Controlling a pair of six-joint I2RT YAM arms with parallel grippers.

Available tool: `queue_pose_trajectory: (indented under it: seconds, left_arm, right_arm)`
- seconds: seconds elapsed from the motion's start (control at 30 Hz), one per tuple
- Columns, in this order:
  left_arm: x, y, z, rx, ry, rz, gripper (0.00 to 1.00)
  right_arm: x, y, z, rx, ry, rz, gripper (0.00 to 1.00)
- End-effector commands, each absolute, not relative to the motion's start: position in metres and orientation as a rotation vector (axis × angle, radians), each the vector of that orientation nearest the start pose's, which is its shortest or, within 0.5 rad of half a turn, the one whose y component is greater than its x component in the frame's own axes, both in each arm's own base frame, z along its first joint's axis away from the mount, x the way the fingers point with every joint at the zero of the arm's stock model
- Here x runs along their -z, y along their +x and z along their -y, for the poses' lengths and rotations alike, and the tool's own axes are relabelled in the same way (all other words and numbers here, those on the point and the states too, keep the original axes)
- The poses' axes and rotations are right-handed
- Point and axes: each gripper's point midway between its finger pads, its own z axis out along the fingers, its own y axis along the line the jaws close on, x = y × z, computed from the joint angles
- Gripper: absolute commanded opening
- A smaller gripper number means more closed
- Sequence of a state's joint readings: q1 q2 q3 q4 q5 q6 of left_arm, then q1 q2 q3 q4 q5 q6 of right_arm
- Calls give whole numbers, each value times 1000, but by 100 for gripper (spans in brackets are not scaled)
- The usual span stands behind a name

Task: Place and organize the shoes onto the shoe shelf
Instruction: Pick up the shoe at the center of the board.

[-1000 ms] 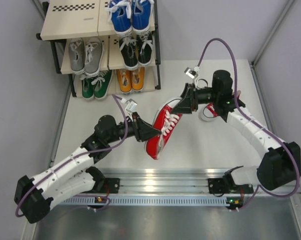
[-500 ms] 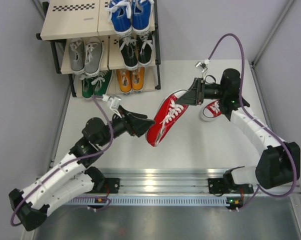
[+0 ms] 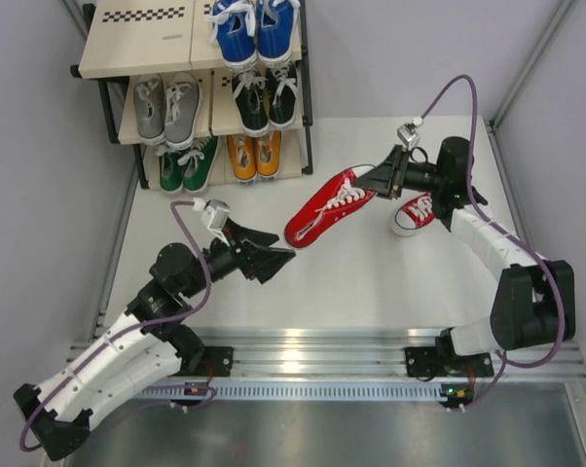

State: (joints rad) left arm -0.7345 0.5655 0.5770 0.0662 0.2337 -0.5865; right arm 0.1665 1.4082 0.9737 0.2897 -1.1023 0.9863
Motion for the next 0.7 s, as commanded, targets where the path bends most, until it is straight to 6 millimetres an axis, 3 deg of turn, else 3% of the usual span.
queue_pose_trajectory:
  seconds: [0.0,0.3,0.4,0.43,0.6,0.63,0.67]
  left_arm:
    - [-314,157,248,1261,472,-1472,84]
    - [-309,178,264,1221,490,-1476,86]
    - [-317,187,267,1244,430,-1437,88]
    - [-314,189,267,1266,392,-1450,98]
    - [-308,209,264,1296,193,-1477,98]
    - [-316,208,264,1342,157,-1445,98]
    - [-311,207,264,1359,140,-1450,98]
  right_arm:
    - [-309,316,-221,-1757,-115,-1909,0]
    - [-310,316,-220,-1767,-110,-1898,0]
    - [-312,313,-221,-1775,-123,-1894,0]
    - [-314,313,-221,-1774,-134,-1884,0]
    - [-319,310,-220,-1785,-152,-1860,0]
    - [-320,309,-221,-1788,-155,-1860,0]
    - [-320,309,-221,-1788,-159,-1855,0]
